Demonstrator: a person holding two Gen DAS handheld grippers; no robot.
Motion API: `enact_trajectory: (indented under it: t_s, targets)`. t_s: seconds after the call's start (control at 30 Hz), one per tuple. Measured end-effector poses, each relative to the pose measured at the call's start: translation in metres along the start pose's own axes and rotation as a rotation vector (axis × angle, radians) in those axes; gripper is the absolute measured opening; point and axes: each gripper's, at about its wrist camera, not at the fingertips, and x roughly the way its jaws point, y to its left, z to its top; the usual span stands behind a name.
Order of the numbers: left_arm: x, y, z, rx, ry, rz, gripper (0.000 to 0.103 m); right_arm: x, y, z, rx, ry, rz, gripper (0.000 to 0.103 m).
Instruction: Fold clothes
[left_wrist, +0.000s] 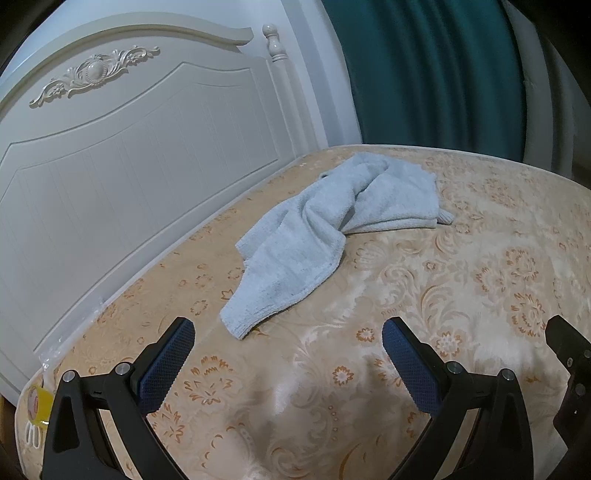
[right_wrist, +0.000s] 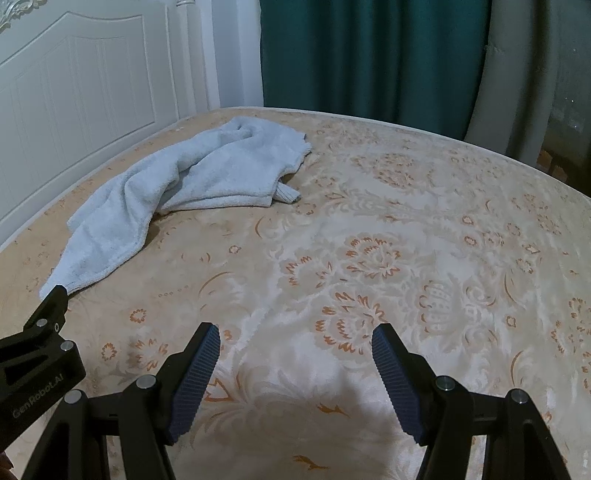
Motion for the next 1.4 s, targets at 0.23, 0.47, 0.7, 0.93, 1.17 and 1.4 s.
enact_trajectory:
  t_s: [0.23, 0.47, 0.7, 0.93, 1.17, 1.4]
  targets:
    - [0.002, -0.002, -0.001, 0.006, 0.004, 0.003, 0.103, 0.001, -0.001, 0.0, 0.0, 0.002, 0.001, 0.071]
    - [0.016, 0.005, -0.002, -0.048, 0.041, -0.011, 0.103, 0.001, -0.004, 0.001, 0.019, 0.0, 0.008, 0.071]
    - [0.072, 0.012, 0.007, 0.054, 0.039, 0.085, 0.103, -0.001, -0.022, 0.005, 0.1, -0.007, 0.029, 0.071]
    - [0.174, -0.008, 0.014, 0.144, 0.193, 0.093, 0.083, -0.003, -0.037, 0.008, 0.163, -0.02, 0.032, 0.071]
    - [0.207, -0.02, 0.02, 0.224, 0.223, 0.165, 0.072, 0.003, -0.049, 0.008, 0.207, -0.006, 0.03, 0.071]
    - [0.205, 0.005, 0.031, 0.13, 0.294, 0.133, 0.022, 0.001, -0.047, 0.009, 0.207, -0.021, 0.037, 0.071]
